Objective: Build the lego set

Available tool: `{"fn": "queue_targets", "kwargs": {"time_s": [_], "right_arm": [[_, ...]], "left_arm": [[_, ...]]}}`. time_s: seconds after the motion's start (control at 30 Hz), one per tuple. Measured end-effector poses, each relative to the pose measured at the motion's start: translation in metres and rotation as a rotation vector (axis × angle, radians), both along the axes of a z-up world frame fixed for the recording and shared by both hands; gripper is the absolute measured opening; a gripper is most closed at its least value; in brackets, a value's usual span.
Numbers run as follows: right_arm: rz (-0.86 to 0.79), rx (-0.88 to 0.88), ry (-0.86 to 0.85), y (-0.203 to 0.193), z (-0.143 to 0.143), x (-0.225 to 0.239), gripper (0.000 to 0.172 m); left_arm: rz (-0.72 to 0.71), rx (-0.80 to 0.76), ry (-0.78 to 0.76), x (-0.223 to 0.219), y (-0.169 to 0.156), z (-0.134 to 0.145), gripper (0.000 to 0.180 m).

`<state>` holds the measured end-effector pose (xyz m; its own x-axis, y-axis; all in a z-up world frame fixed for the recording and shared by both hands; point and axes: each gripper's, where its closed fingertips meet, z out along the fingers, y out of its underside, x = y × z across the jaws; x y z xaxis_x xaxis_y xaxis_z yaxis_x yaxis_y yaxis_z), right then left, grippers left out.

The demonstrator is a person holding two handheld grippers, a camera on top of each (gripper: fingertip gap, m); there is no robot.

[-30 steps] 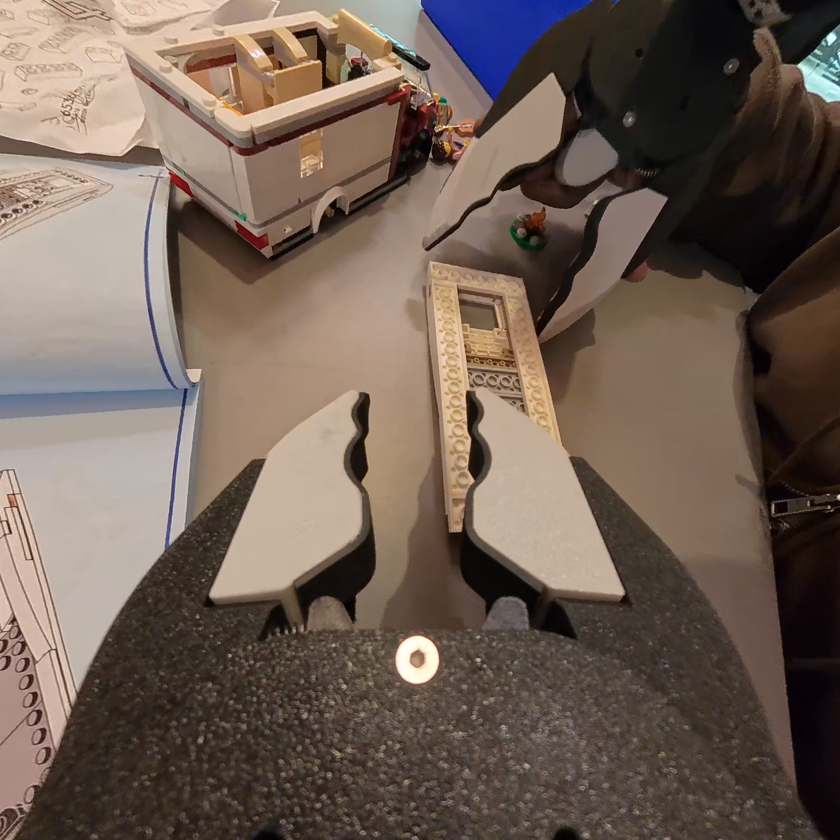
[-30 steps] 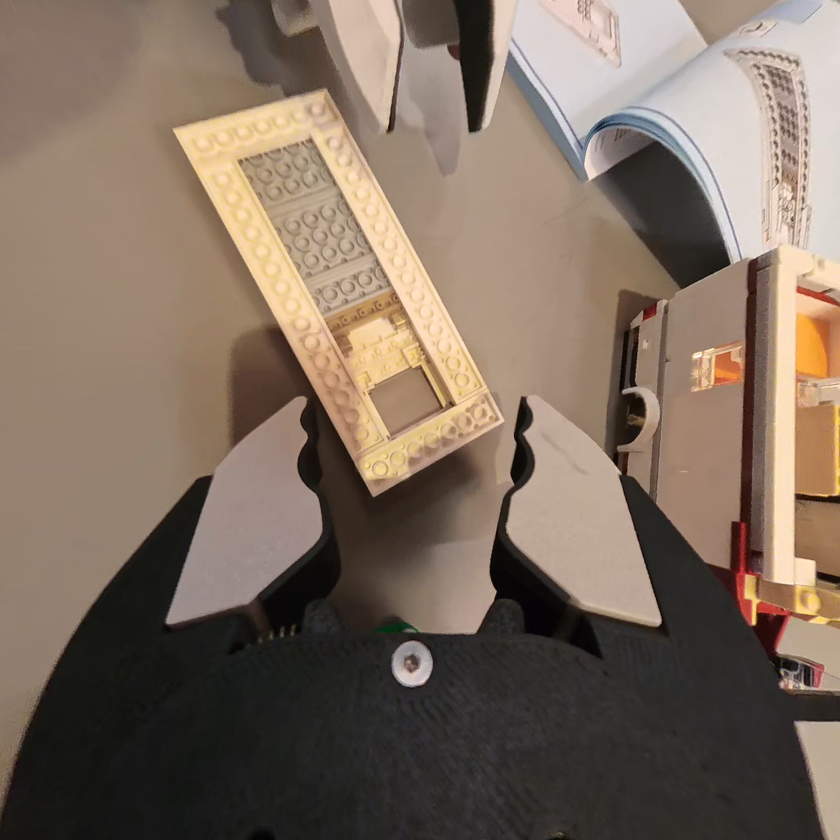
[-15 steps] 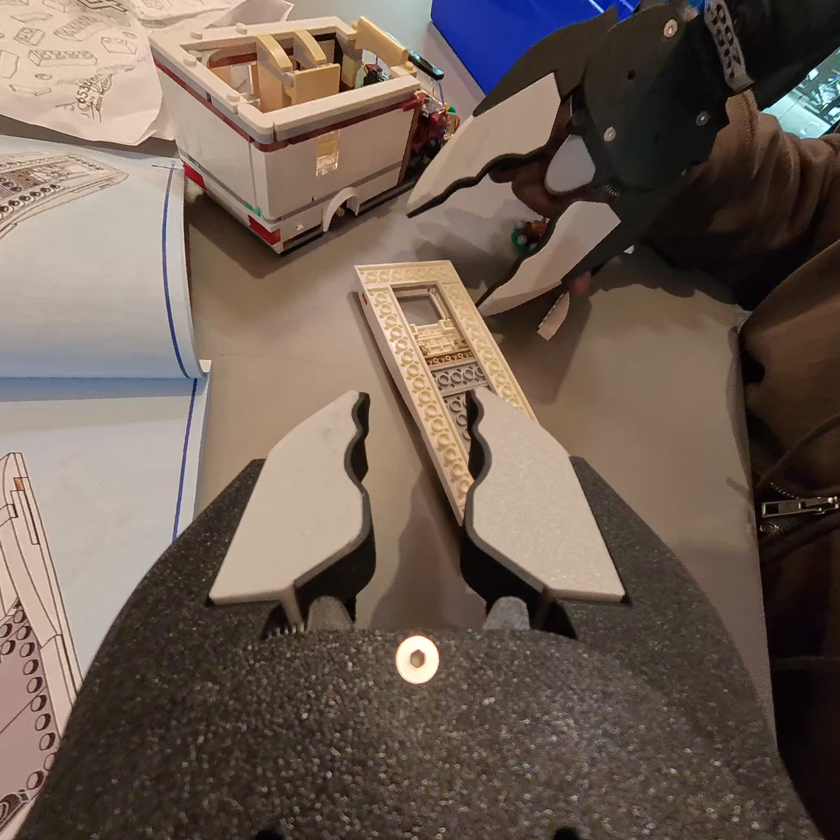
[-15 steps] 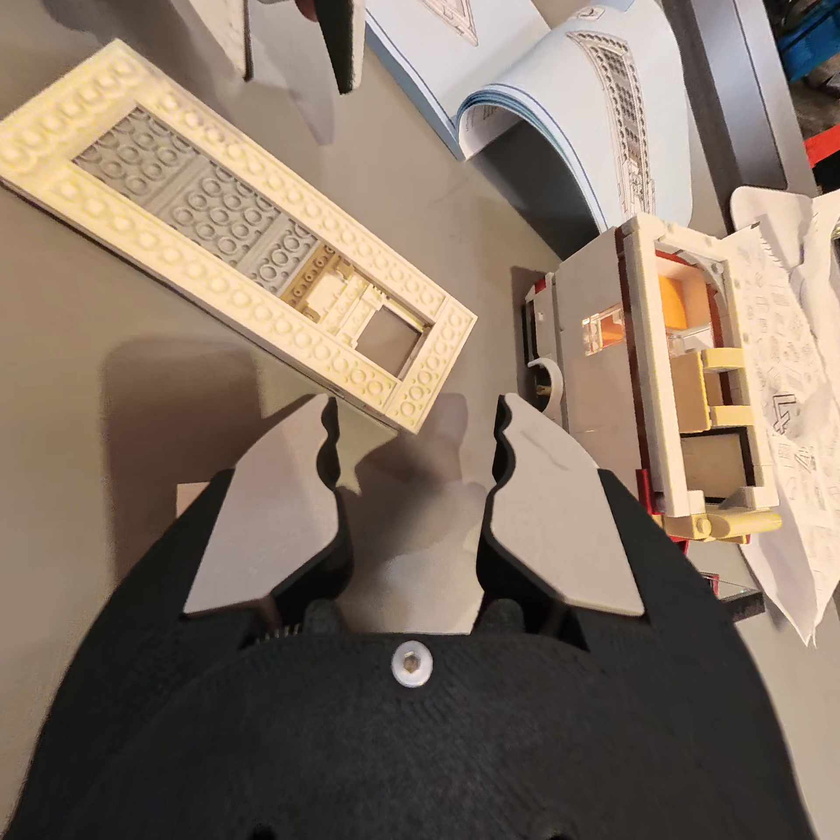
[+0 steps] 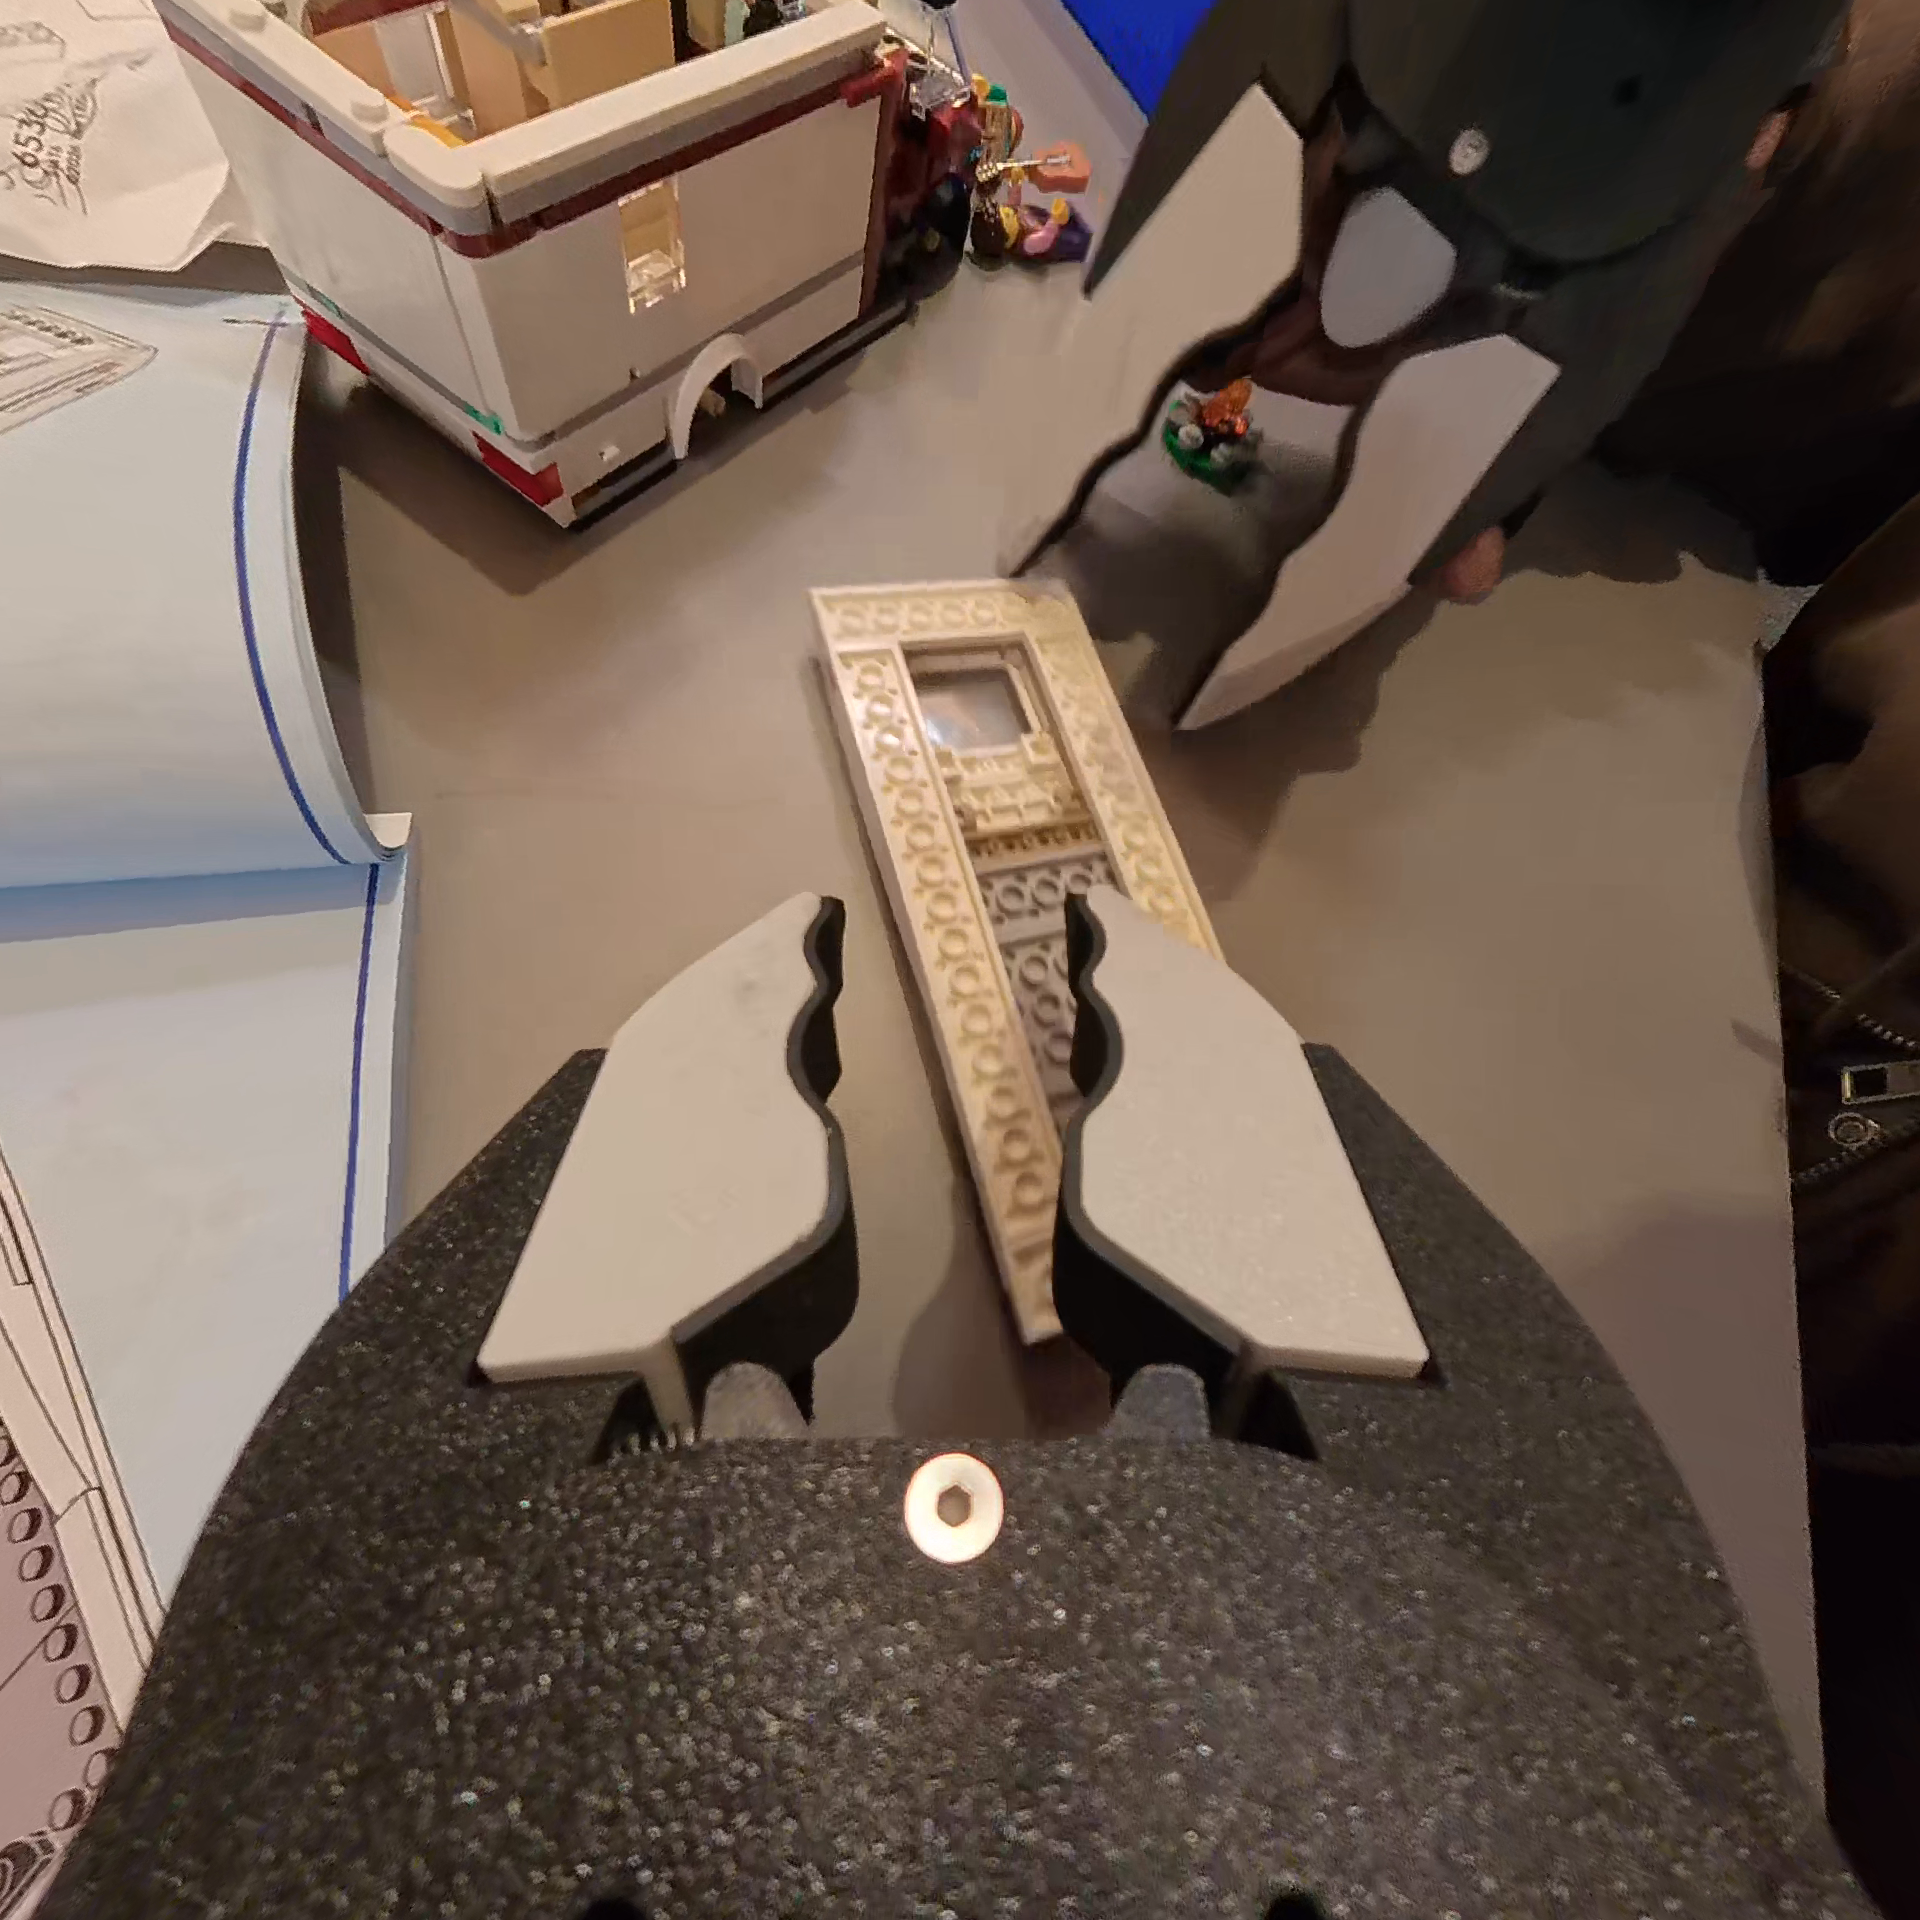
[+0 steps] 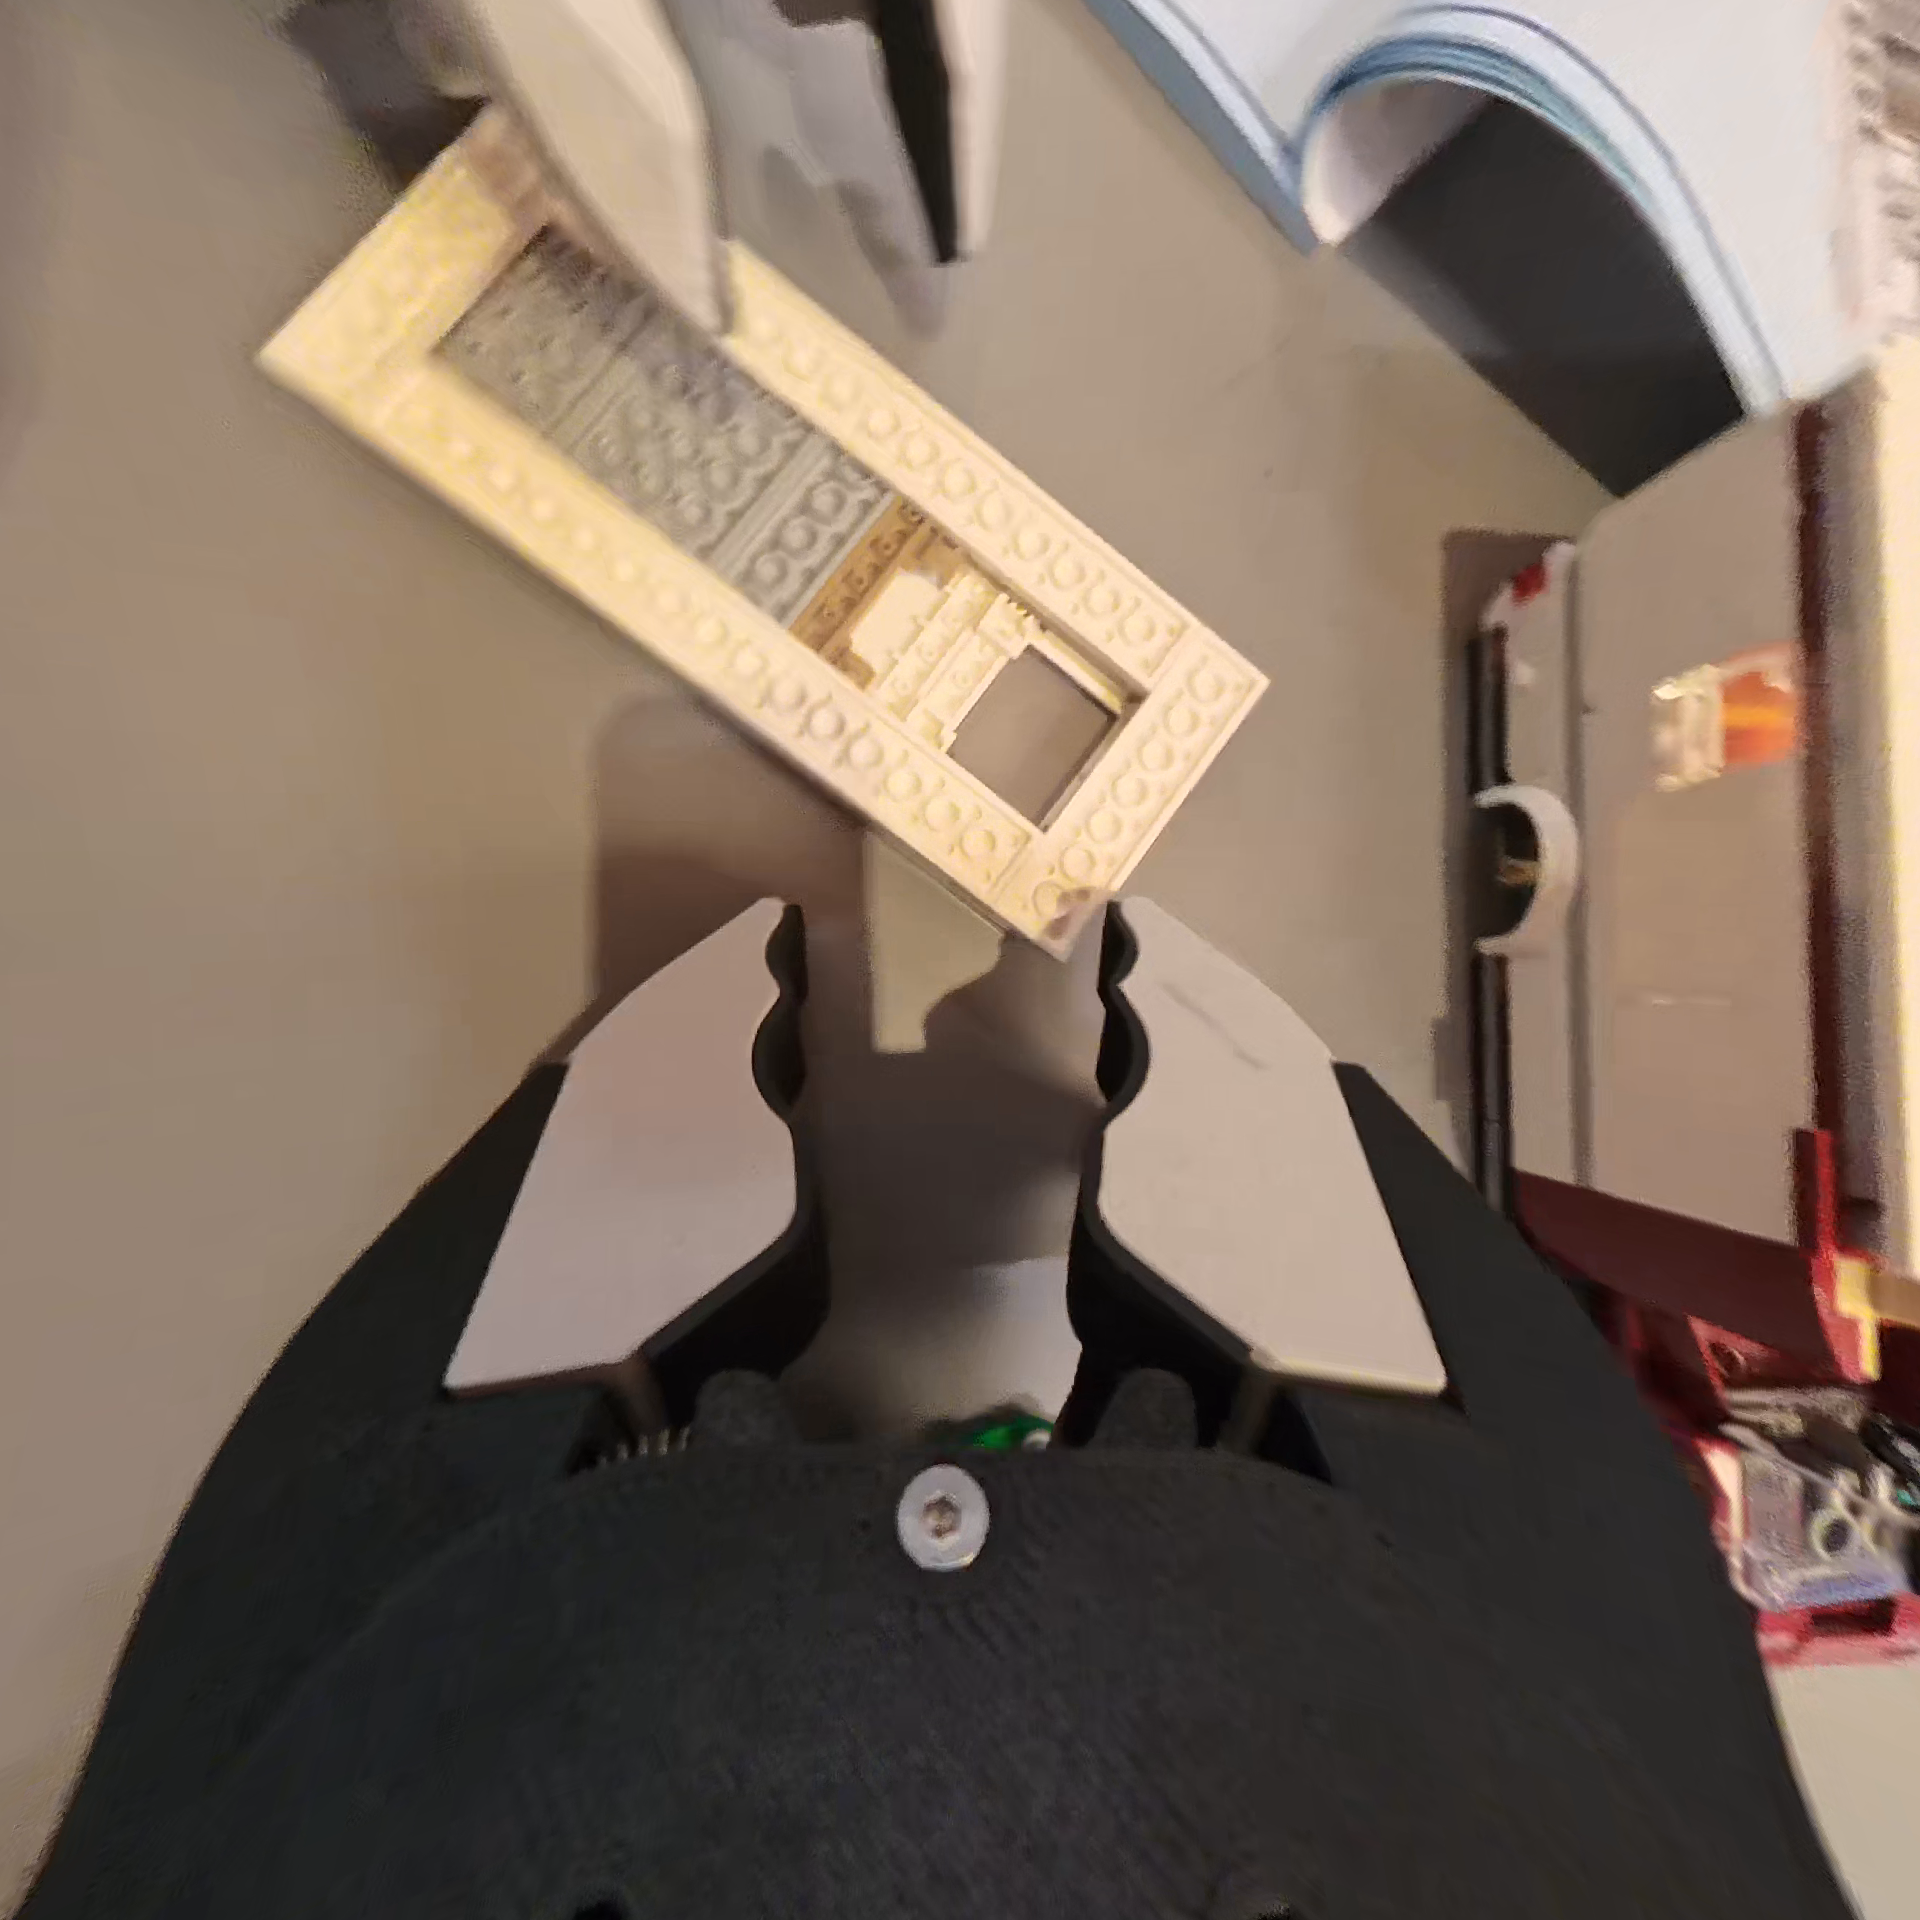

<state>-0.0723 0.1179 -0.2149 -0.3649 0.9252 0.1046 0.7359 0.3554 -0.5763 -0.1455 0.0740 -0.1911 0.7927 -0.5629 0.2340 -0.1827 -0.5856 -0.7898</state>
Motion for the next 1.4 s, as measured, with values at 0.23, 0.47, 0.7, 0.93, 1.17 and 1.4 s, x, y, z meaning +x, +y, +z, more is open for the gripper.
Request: {"fn": "queue_targets", "kwargs": {"time_s": [0.23, 0.47, 0.7, 0.93, 1.17, 1.4], "right_arm": [[0.032, -0.048, 0.059, -0.003, 0.012, 0.002, 0.051], [0.149, -0.019, -0.002, -0.008, 0.014, 0.025, 0.050], [0.282, 0.017, -0.121, -0.014, 0.006, 0.067, 0.050], [0.277, -0.019, -0.154, -0.016, -0.005, 0.069, 0.032], [0.272, -0.008, -0.114, -0.012, -0.005, 0.062, 0.010], [0.287, -0.027, -0.023, -0.013, 0.006, 0.053, 0.010]], "left_arm": [[0.013, 0.003, -0.001, -0.004, 0.000, 0.001, 0.042], [-0.002, 0.013, 0.020, -0.004, -0.001, 0.000, 0.043], [-0.012, 0.021, 0.032, -0.004, -0.002, 0.000, 0.043], [-0.010, 0.021, 0.023, -0.004, -0.002, 0.001, 0.043], [-0.010, 0.024, 0.022, -0.004, -0.002, 0.001, 0.044], [-0.015, 0.040, 0.045, -0.004, -0.002, 0.002, 0.044]]}}
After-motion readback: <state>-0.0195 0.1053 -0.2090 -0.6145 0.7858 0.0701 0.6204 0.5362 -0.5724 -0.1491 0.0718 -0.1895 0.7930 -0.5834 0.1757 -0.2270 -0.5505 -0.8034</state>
